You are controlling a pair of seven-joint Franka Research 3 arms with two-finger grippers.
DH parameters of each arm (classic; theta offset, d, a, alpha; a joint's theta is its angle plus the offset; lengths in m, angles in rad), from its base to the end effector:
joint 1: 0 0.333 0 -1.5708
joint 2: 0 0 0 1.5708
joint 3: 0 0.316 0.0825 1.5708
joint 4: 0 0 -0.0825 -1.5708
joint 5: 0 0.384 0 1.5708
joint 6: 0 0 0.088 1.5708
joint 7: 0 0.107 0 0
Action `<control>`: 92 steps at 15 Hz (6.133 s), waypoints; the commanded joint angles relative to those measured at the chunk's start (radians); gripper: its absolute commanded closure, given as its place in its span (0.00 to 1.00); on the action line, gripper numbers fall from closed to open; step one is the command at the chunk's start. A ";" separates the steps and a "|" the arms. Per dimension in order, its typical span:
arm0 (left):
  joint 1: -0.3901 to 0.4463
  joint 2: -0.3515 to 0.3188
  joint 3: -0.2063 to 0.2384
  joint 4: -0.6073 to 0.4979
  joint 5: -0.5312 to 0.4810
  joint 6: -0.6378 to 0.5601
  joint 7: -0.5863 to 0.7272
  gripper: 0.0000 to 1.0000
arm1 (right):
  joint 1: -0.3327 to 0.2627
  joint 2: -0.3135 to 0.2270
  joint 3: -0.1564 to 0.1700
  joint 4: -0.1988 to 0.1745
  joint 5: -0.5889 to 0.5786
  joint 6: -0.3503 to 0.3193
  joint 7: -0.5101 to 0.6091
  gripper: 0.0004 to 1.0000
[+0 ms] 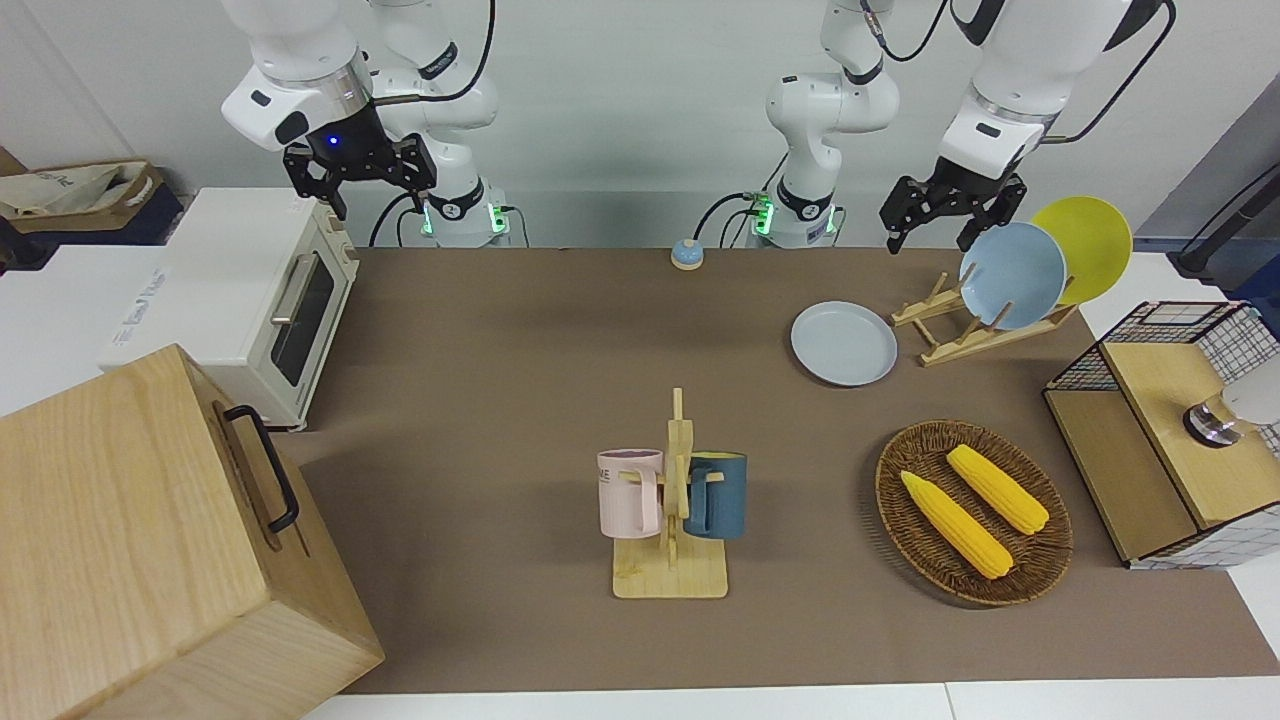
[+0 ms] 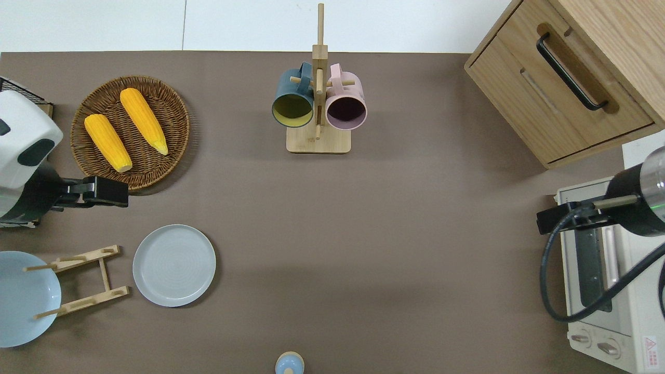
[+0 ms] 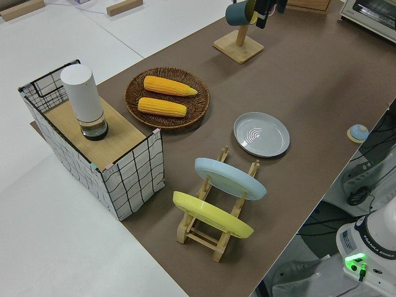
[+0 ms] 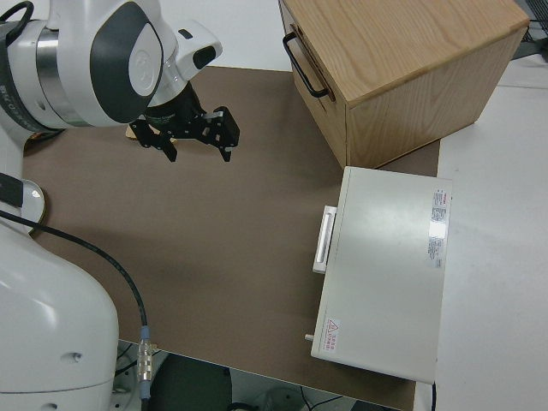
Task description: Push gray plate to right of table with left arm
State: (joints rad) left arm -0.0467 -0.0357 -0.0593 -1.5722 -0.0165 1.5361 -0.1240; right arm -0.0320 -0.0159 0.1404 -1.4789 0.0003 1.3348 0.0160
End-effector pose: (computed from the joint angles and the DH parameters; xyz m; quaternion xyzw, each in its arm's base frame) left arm 0.5368 -0.0596 0.6403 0.9999 0.0087 -0.0011 0.0071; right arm 0.5209 0.0574 0.6562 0.9969 0.0460 -0.0640 0.0049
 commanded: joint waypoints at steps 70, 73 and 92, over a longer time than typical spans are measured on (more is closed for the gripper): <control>-0.361 -0.064 0.061 -0.991 -0.054 0.966 -0.546 1.00 | -0.019 -0.002 0.016 0.009 0.004 -0.016 0.012 0.02; -0.436 0.031 -0.032 -0.886 -0.050 0.970 -0.813 1.00 | -0.019 -0.002 0.016 0.009 0.004 -0.016 0.013 0.02; -0.553 0.267 -0.175 -0.549 0.158 0.935 -1.306 0.00 | -0.019 -0.002 0.016 0.009 0.004 -0.016 0.012 0.02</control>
State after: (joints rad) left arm -0.5939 0.2326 -0.2430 -2.1531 0.1086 2.5079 -1.4198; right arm -0.0320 -0.0159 0.1404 -1.4789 0.0003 1.3348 0.0160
